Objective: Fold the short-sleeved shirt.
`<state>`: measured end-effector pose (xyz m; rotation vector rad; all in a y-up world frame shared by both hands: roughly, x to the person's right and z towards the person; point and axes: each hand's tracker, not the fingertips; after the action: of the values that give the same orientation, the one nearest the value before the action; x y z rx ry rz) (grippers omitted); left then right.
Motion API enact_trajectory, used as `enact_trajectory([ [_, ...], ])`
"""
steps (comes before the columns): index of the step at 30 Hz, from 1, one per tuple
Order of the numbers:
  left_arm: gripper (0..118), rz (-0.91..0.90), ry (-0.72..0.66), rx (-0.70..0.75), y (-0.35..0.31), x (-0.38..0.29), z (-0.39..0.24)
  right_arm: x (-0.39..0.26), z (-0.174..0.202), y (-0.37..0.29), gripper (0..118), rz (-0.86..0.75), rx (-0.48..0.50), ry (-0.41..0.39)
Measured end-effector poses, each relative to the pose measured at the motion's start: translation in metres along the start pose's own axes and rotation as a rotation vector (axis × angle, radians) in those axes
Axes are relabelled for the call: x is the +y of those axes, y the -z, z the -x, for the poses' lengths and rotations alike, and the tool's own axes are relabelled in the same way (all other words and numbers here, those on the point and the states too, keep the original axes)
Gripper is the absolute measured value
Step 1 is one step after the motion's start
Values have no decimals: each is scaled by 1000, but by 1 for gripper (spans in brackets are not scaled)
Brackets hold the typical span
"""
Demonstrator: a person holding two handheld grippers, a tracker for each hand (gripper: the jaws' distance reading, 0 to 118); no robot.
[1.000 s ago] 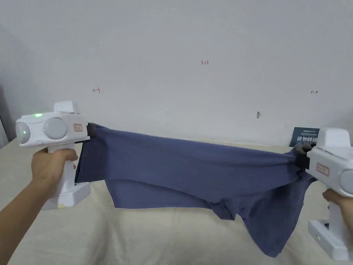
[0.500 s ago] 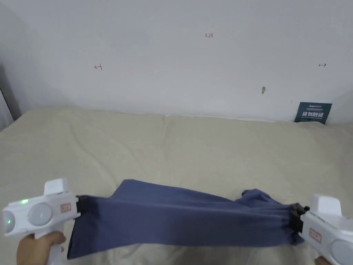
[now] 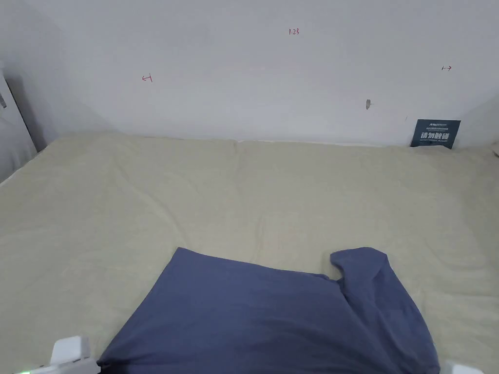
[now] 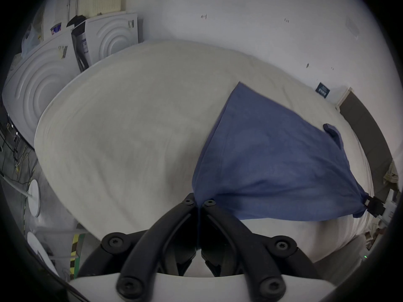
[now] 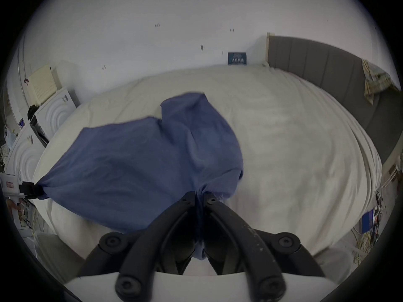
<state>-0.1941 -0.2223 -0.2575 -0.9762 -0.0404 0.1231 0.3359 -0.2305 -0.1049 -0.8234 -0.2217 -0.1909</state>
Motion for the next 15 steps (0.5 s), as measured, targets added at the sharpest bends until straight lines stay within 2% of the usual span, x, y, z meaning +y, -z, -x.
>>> enact_trajectory([
  [6,3,125,6,43,23,-29,4,-34,4,13,8,149,-20,34],
  [8,10,94,-27,44,21,-32,4,-32,7,8,9,131,-22,40],
  [9,21,95,-28,45,20,-30,3,-28,8,4,15,126,-22,44],
  [10,55,95,-28,47,19,-28,1,-20,11,0,33,130,-19,44],
  [11,82,90,-27,44,16,-24,-1,-12,13,-3,56,129,-14,33],
  [12,102,81,-27,52,9,-22,-6,-4,16,-7,77,121,-21,14],
  [13,114,53,-15,67,4,-18,-11,4,20,-14,96,85,-19,-2],
  [14,114,-22,-3,42,-7,-12,-16,15,30,-30,103,35,-5,-18],
  [15,114,-79,2,10,-17,-7,-21,25,35,-39,103,-14,5,-20],
])
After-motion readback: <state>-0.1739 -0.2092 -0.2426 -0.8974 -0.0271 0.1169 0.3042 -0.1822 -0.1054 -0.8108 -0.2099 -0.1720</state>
